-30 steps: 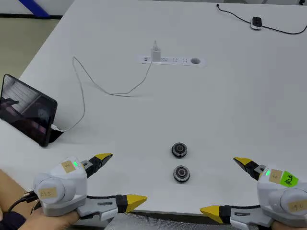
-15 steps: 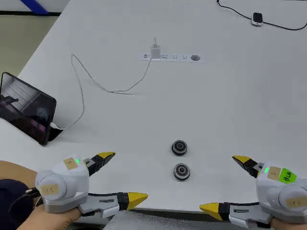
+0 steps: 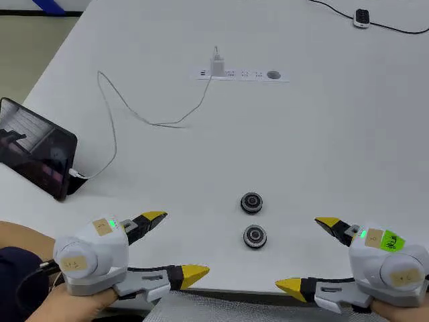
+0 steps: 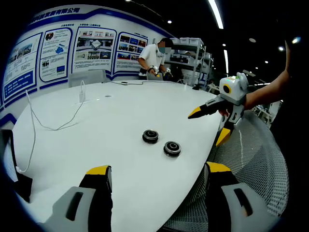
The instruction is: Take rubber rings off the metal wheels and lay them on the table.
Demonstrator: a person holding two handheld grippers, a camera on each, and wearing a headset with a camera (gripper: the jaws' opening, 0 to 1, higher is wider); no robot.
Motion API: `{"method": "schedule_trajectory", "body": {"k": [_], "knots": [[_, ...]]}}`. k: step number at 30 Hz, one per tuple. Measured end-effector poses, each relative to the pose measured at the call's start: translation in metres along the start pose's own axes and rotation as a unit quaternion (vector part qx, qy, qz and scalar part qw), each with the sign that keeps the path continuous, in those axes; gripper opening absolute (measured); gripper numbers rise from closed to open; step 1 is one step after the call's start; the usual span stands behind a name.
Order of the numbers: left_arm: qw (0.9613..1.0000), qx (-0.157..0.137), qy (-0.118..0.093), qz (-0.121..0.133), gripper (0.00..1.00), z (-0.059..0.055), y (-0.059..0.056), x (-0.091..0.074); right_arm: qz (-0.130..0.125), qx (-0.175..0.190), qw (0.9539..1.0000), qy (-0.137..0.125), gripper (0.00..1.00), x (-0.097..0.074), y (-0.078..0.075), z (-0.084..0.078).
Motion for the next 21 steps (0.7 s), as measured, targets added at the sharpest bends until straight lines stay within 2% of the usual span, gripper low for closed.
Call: {"method": "schedule_trajectory", "body": {"k": [16, 21], "knots": [[0.9997, 0.013, 0.011, -0.019, 0.72, 0.01, -0.005, 0.02, 0.021, 0.007, 0.9997, 0.007, 0.72, 0.015, 0.003, 0.002], [0.9992, 0.02, 0.013, -0.031, 0.67, 0.013, -0.01, 0.025, 0.03, 0.009, 0.9995, 0.01, 0.63, 0.019, 0.006, 0.002]]}}
Point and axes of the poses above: the centre of the closed fingertips' face, and the gripper's own axes: x roughly forward along the fingers, y roughly to its left, z roughly out of its top, the point moved 4 cm from there along -x, roughly backward along the fingers, and after that the axes turned 3 degrees about z, right-handed, at the moved point
